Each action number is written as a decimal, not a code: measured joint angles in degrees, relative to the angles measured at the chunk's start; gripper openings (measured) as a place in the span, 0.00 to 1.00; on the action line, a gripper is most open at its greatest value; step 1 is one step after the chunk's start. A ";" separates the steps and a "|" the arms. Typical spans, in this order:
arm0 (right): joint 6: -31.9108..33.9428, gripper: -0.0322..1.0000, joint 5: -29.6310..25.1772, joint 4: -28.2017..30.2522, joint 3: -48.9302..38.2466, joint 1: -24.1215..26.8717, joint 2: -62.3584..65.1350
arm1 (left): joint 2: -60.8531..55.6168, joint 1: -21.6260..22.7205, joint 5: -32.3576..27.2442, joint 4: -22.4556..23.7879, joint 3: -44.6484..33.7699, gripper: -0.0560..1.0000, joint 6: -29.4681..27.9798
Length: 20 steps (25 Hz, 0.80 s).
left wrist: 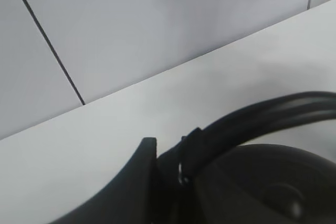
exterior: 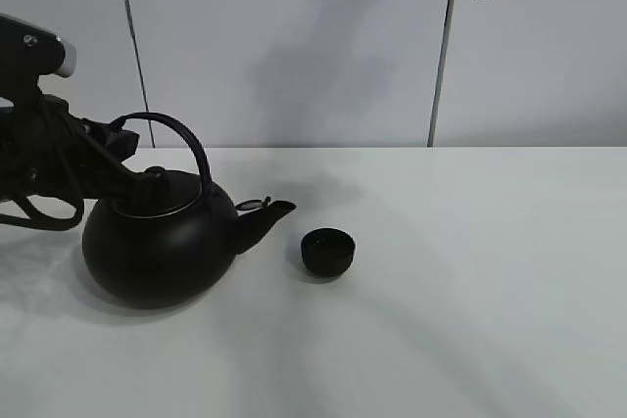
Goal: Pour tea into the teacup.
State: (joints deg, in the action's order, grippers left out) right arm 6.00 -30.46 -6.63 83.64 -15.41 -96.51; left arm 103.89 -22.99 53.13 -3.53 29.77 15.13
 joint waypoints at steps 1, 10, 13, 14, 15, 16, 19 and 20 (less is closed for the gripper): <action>0.00 0.63 0.00 0.00 0.00 0.00 0.00 | 0.00 0.00 0.14 0.00 0.00 0.15 -0.52; 0.00 0.63 0.00 0.00 0.00 0.00 0.00 | 0.00 0.00 2.14 -0.14 -2.37 0.15 -2.43; 0.00 0.63 0.00 0.00 0.00 0.00 0.00 | 0.00 0.00 3.91 -0.89 -3.61 0.15 -2.43; 0.00 0.63 0.00 0.00 0.00 0.00 0.00 | 0.00 0.00 4.12 -1.05 -3.73 0.15 -2.43; 0.00 0.63 0.00 0.00 0.00 0.00 0.00 | 0.00 0.00 4.37 -1.32 -3.92 0.15 -2.43; 0.00 0.63 0.00 0.00 0.00 0.00 0.00 | 0.00 0.00 4.57 -1.49 -4.07 0.15 -2.43; 0.00 0.63 0.00 0.00 0.00 0.00 0.00 | 0.00 0.00 5.20 -1.66 -4.55 0.15 -2.55; 0.00 0.63 0.00 0.00 0.00 0.00 0.00 | 0.00 0.00 5.33 -1.73 -4.77 0.15 -2.61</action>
State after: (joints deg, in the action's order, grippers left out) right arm 6.00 -30.46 -6.63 83.64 -15.41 -96.51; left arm 103.89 -22.99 58.46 -5.26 25.00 12.52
